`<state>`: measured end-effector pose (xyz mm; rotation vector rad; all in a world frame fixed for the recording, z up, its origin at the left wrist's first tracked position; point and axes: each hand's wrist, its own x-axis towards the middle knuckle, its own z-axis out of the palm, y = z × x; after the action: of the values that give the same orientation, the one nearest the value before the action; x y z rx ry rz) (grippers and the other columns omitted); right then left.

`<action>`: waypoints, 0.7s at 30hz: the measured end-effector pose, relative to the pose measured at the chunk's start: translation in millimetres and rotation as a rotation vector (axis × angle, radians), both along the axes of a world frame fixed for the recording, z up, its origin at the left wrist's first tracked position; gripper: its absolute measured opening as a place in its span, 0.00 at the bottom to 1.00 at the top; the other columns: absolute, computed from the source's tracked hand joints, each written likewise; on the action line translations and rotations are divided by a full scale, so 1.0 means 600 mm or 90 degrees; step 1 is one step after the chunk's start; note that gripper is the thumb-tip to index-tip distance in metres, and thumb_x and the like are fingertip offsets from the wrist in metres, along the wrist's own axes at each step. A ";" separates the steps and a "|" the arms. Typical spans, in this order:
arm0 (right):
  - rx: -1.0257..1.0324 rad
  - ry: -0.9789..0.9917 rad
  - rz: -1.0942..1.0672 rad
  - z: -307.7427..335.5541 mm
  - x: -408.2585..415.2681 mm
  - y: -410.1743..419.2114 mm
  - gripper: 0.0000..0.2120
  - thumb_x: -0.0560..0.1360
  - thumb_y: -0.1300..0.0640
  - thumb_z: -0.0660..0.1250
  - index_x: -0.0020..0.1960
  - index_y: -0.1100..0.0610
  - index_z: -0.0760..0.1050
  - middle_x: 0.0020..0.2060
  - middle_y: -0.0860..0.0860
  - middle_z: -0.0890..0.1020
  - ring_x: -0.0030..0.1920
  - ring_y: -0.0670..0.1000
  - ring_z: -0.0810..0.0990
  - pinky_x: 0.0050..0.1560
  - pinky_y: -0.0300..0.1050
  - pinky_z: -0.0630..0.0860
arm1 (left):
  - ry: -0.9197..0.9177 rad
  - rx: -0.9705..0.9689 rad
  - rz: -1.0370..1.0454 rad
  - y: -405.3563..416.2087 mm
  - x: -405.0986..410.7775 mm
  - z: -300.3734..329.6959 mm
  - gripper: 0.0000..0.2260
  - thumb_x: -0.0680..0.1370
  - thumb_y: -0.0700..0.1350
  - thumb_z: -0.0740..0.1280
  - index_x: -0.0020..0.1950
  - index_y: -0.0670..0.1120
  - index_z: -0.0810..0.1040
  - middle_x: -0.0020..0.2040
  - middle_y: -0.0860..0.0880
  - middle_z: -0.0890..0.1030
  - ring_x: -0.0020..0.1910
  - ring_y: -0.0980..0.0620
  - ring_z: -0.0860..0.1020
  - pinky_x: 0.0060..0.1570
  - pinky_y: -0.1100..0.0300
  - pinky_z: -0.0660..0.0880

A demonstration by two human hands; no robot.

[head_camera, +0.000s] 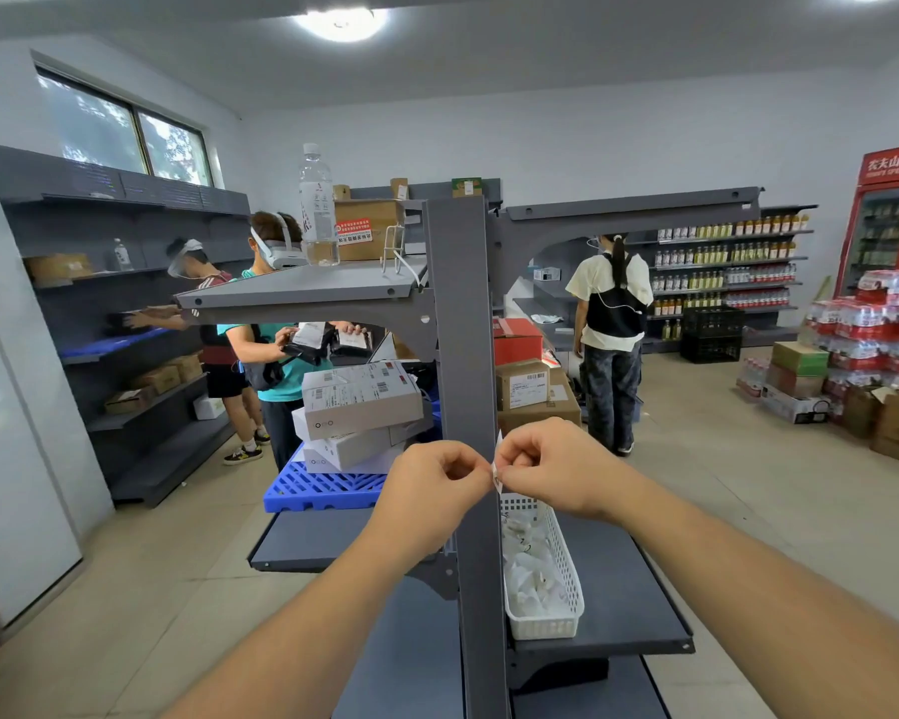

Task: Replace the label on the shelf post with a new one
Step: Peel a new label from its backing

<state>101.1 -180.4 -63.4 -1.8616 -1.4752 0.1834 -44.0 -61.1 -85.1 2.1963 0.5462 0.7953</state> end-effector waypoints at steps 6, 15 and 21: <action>0.005 0.022 -0.005 -0.007 0.015 -0.011 0.05 0.74 0.58 0.70 0.40 0.55 0.83 0.27 0.45 0.74 0.30 0.44 0.70 0.36 0.39 0.73 | -0.021 -0.057 0.016 -0.007 0.006 -0.002 0.07 0.77 0.45 0.70 0.41 0.50 0.86 0.32 0.53 0.83 0.25 0.61 0.70 0.26 0.69 0.68; -0.036 0.184 0.026 -0.015 0.040 -0.038 0.05 0.74 0.62 0.72 0.40 0.57 0.85 0.26 0.43 0.76 0.30 0.44 0.72 0.35 0.38 0.71 | -0.012 -0.110 0.072 -0.009 0.020 -0.017 0.08 0.77 0.42 0.69 0.39 0.47 0.86 0.37 0.46 0.85 0.21 0.60 0.68 0.25 0.64 0.68; -0.033 0.238 0.056 -0.016 0.056 -0.057 0.05 0.74 0.63 0.71 0.40 0.59 0.85 0.30 0.50 0.78 0.34 0.49 0.73 0.38 0.41 0.72 | 0.000 -0.127 0.097 -0.007 0.026 -0.032 0.08 0.76 0.41 0.69 0.38 0.47 0.85 0.34 0.48 0.84 0.20 0.60 0.68 0.24 0.64 0.68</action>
<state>134.5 -214.4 -73.0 -1.6909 -1.2999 0.5835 -28.1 -65.4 -104.0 1.9896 0.7668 0.7846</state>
